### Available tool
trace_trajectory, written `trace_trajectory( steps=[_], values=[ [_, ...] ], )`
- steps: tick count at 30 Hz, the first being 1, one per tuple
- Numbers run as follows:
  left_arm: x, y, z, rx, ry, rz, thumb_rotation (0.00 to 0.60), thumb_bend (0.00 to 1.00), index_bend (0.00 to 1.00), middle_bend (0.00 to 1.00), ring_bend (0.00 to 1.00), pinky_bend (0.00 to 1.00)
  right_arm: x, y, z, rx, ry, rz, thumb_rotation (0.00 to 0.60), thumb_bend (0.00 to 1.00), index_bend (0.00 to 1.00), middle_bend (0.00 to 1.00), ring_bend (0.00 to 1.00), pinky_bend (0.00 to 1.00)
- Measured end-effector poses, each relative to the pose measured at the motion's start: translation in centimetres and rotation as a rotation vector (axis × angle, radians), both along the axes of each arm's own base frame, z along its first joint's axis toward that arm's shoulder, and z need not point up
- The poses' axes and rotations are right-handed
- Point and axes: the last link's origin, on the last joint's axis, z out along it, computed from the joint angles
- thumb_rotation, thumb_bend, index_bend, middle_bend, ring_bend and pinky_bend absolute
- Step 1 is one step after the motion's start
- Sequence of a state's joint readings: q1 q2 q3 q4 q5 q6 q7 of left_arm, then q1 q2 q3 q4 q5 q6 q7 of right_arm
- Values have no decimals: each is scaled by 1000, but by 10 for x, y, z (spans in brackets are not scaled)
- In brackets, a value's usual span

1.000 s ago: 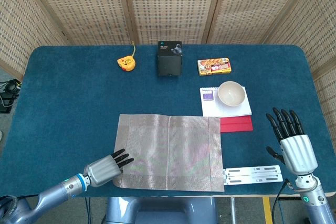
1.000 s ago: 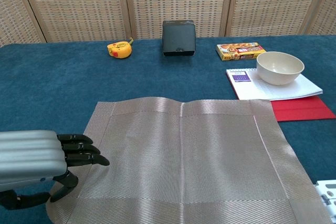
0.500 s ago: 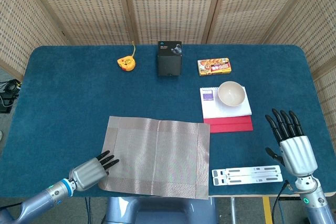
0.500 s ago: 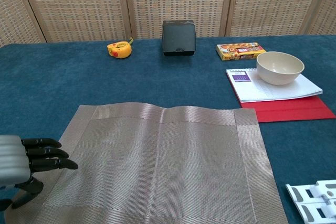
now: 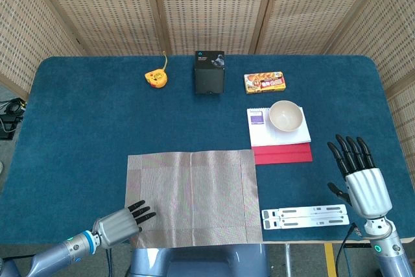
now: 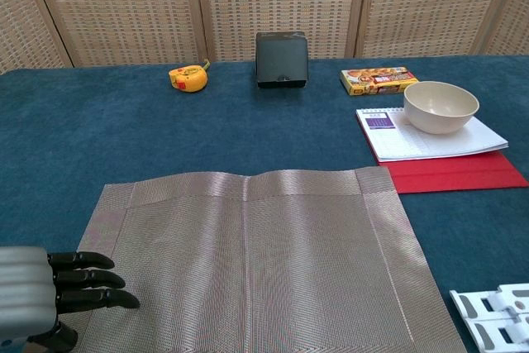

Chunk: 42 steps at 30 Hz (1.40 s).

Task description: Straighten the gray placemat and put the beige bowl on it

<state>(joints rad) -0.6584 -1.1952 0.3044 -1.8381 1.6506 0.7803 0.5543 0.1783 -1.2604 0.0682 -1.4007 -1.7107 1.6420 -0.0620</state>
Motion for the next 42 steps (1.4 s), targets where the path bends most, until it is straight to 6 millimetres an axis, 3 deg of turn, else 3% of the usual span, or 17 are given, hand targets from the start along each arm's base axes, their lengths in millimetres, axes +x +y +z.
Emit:
trace_trajectory(
  steps=[3,5,8,15,25,31,42],
  values=[
    [-1,2,1,7,2,4,600,261,145,0,0,0,0,0,0,1,1,-1,600,0,2,0,0,0],
    [-1,5,4,21,4,11,600,115,38,0,0,0,0,0,0,1,1,-1,600,0,2,0,0,0],
    [-2,10,13,57,7,26,600,1,0,0,0,0,0,1,-1,3,5,-1,600,0,2,0,0,0],
    [12,35,48,251,-132,114,600,0,0,0,0,0,-3,-2,-2,0,10,-21,600,0,2,0,0,0],
    [14,82,102,747,-436,338,600,0,0,0,0,0,-20,-19,-8,29,32,-117,600,0,15,0,0,0],
    [-2,87,118,947,-486,474,600,0,0,0,0,0,-28,-46,-17,89,53,-181,600,0,44,0,0,0],
    [-11,87,127,963,-506,507,600,0,0,0,0,0,-17,-129,-52,246,149,-258,600,0,111,0,0,0]
  ],
)
